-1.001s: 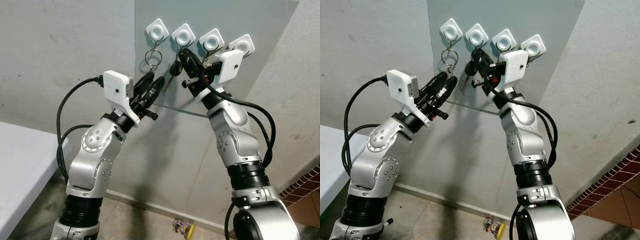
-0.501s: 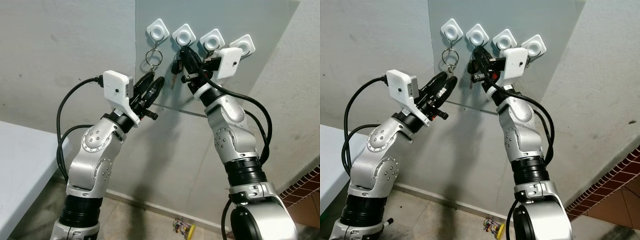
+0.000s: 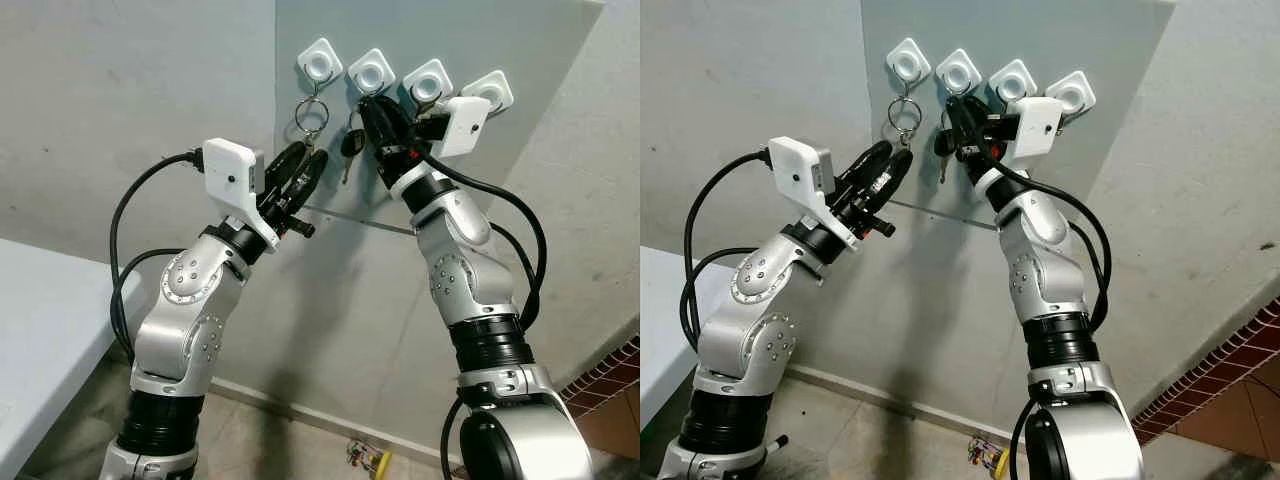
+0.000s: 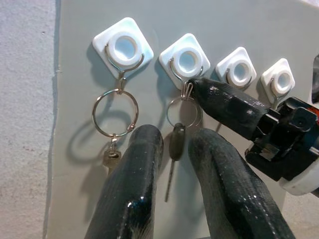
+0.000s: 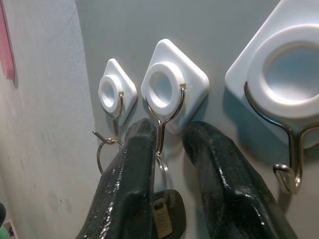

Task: Hang keys on a hook

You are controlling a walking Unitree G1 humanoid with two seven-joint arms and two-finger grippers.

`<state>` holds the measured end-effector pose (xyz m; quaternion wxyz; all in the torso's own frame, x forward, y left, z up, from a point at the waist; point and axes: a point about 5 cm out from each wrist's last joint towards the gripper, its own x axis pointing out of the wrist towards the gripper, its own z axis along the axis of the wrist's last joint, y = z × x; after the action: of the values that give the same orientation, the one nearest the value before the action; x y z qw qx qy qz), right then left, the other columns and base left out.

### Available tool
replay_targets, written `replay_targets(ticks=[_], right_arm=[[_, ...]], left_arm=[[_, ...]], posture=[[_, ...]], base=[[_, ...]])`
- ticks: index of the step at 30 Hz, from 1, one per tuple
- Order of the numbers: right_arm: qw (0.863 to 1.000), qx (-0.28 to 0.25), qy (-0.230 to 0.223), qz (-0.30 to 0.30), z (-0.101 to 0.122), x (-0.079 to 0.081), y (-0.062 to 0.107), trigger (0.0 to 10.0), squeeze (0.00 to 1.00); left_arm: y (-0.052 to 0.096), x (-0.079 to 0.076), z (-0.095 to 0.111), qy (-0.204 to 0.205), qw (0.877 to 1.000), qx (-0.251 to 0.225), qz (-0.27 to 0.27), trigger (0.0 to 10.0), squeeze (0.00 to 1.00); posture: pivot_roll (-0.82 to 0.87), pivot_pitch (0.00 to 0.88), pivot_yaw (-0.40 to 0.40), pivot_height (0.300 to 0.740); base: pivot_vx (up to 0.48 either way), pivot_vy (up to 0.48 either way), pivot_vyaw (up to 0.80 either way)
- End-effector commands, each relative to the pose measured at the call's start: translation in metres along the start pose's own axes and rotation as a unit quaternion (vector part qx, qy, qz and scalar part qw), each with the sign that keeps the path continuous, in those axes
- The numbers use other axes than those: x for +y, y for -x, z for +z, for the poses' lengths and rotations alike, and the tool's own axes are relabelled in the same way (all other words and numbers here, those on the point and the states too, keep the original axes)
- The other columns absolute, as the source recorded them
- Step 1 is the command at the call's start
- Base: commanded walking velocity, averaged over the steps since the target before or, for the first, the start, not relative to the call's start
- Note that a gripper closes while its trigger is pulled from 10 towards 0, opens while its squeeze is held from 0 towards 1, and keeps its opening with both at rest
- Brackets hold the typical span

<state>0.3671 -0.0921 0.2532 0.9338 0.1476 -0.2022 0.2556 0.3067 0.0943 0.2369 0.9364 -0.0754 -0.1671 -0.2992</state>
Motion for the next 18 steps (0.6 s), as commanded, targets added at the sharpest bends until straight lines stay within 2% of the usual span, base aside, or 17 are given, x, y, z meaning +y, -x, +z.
replay_targets(ticks=[1,5,6,8,9,10,13,18], right_arm=[[1.0,-0.012,-0.001,-0.013,0.004,-0.01,0.003,10.0,1.0],[0.999,-0.02,0.007,0.048,-0.001,-0.004,0.017,10.0,1.0],[0.998,-0.013,0.0,0.058,-0.007,-0.003,0.024,10.0,1.0],[0.998,-0.012,0.003,0.055,-0.01,-0.004,0.03,10.0,1.0],[0.998,-0.011,0.005,0.057,-0.013,-0.005,0.035,10.0,0.78],[0.998,-0.01,0.007,0.059,-0.015,-0.005,0.039,10.0,0.0],[0.998,-0.001,0.011,0.057,-0.022,-0.007,0.053,10.0,0.0],[0.999,0.01,0.017,0.047,-0.025,-0.011,0.06,10.0,0.0]], left_arm=[[0.0,-0.001,0.005,-0.005,1.0,-0.005,0.0,10.0,0.0],[0.003,0.001,-0.001,-0.015,1.0,0.005,0.008,10.0,0.0],[0.005,0.002,-0.006,-0.022,1.0,0.011,0.015,10.0,0.0],[0.006,0.002,-0.009,-0.024,0.999,0.015,0.021,10.0,0.0],[0.008,0.002,-0.011,-0.019,0.999,0.018,0.022,10.0,0.0],[0.009,0.002,-0.013,-0.017,0.999,0.02,0.024,10.0,0.0],[0.011,0.003,-0.02,-0.024,0.999,0.029,0.037,10.0,0.0],[0.013,0.003,-0.026,-0.025,0.998,0.036,0.042,10.0,0.0]], posture=[[0.05,0.0,-0.067,0.74],[0.05,0.0,-0.069,0.74],[0.05,0.0,-0.069,0.74],[0.04,0.002,-0.069,0.74],[0.04,0.004,-0.068,0.74],[0.04,0.004,-0.068,0.74],[0.04,0.009,-0.062,0.74],[0.03,0.01,-0.055,0.74]], base=[[0.0,0.0,0.0],[0.0,0.0,0.0],[0.0,0.0,0.0],[0.0,0.0,0.0],[0.0,0.0,0.0],[0.0,0.0,0.0],[0.0,0.0,0.0],[0.0,0.0,0.0]])
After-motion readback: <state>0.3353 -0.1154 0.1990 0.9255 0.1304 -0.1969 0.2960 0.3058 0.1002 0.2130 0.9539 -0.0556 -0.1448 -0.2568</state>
